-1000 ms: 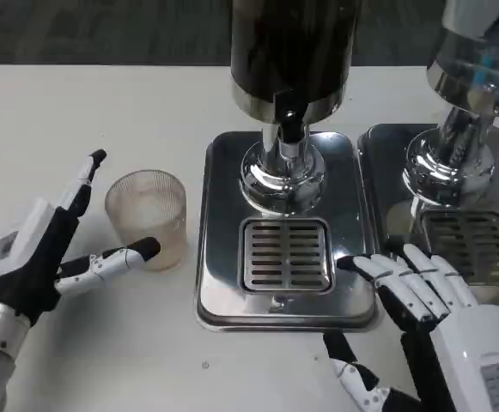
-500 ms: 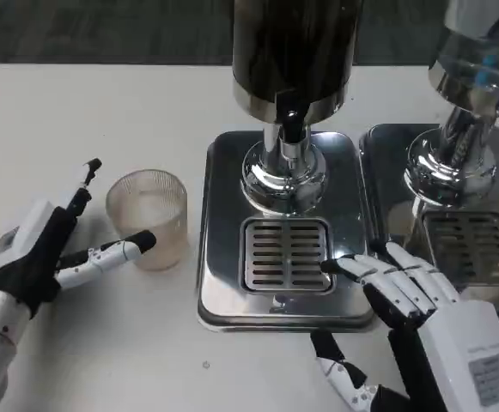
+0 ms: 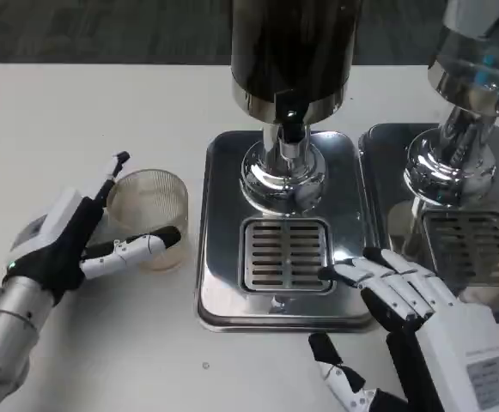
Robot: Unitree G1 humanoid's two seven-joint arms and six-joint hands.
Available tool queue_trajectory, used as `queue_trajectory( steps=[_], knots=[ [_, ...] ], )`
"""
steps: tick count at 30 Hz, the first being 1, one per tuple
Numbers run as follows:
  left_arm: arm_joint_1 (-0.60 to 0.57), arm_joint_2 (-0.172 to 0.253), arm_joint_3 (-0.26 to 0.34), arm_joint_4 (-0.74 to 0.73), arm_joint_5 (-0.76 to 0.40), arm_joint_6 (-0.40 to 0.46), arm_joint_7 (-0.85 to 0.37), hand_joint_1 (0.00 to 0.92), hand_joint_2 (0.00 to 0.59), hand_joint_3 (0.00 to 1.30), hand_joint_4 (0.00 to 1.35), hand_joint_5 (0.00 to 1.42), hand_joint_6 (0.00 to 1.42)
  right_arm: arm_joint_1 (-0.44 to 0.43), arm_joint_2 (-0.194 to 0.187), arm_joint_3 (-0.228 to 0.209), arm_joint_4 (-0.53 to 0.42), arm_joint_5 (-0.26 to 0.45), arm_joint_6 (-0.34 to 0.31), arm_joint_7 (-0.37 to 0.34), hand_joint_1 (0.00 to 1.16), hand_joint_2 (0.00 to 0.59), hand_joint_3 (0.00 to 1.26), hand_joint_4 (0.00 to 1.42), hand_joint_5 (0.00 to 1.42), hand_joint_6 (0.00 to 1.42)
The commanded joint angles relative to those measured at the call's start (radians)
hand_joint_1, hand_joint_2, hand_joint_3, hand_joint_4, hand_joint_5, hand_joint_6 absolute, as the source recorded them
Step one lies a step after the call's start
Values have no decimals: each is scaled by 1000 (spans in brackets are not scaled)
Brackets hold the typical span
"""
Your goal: Grasp the cup under the faucet to collect the drink, then remove the cup.
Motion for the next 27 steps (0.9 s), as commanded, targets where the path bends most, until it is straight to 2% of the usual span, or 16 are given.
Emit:
queue_trajectory(
  steps=[1,9,16,19,24,27],
  knots=[
    [-27,-12,-29,18,14,20,2,214,38,0,0,161,148,8,3,2,-1,18,-2,11,446,396,383,309,210,255],
    [-32,-28,-44,30,12,36,15,257,54,8,44,218,193,4,4,4,6,48,-11,20,450,396,383,309,220,273],
    [-29,-40,-50,36,20,20,61,301,83,120,151,335,303,-13,4,4,24,71,-21,23,468,395,383,309,233,278],
    [-30,-46,-56,40,24,16,81,309,94,181,211,409,395,-22,3,5,32,79,-25,24,473,395,383,321,235,280],
    [-37,-55,-66,53,20,12,78,327,115,308,362,586,680,-29,6,7,39,88,-29,23,476,395,383,322,236,282],
    [-39,-59,-70,59,17,7,77,332,121,369,433,666,791,-28,7,6,38,92,-30,23,477,395,383,323,237,283]
  ],
)
